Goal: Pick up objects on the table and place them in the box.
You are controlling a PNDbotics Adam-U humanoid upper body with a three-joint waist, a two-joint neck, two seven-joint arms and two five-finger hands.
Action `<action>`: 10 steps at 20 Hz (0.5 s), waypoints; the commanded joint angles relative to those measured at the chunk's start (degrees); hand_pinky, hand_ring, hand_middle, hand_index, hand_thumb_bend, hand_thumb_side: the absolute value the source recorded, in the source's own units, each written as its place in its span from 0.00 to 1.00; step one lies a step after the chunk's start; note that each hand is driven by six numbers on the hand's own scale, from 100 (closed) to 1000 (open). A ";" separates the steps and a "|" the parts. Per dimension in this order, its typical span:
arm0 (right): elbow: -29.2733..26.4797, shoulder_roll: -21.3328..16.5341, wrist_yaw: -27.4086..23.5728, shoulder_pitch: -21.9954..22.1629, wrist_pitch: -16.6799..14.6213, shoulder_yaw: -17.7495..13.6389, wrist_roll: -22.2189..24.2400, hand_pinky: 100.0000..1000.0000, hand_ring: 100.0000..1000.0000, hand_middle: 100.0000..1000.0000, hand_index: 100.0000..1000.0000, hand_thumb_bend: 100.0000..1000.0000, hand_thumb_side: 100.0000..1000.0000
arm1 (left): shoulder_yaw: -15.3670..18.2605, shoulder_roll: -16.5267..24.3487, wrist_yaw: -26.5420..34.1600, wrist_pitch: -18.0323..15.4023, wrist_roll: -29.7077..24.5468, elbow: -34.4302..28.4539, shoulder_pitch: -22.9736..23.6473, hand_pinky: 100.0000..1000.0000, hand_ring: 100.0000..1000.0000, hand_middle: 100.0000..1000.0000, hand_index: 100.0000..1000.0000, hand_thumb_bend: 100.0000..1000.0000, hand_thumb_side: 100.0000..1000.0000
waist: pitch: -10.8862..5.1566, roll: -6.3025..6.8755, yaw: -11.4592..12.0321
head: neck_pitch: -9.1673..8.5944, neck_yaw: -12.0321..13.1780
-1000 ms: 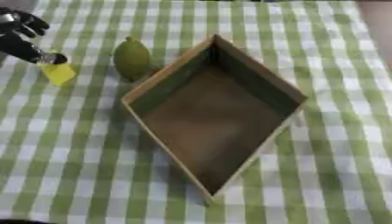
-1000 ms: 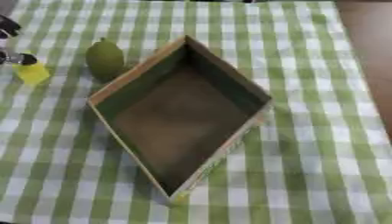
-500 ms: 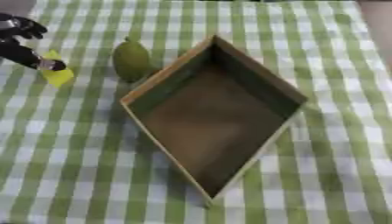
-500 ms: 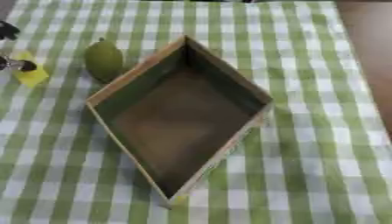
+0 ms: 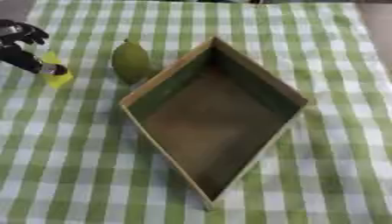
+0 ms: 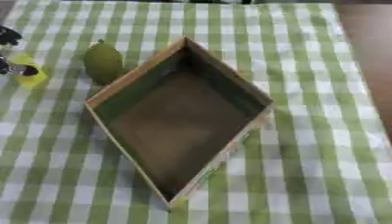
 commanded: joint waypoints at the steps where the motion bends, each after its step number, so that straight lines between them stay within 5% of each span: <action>1: -0.87 -0.94 0.23 -0.72 0.07 -0.31 -0.18 0.88 0.62 0.57 0.82 0.00 0.41 | 1.03 1.24 -0.52 -0.14 0.10 0.13 -1.23 0.94 0.97 0.84 0.94 0.53 0.23 | -1.04 0.04 -0.05 | -0.61 0.16; 10: -0.87 -0.75 0.31 -0.64 0.12 -0.40 -0.32 0.88 0.63 0.57 0.82 0.00 0.41 | 1.36 0.85 -1.23 -0.07 0.13 1.65 -0.91 0.94 0.96 0.81 0.93 0.51 0.22 | -0.82 -0.05 -0.28 | -0.51 0.34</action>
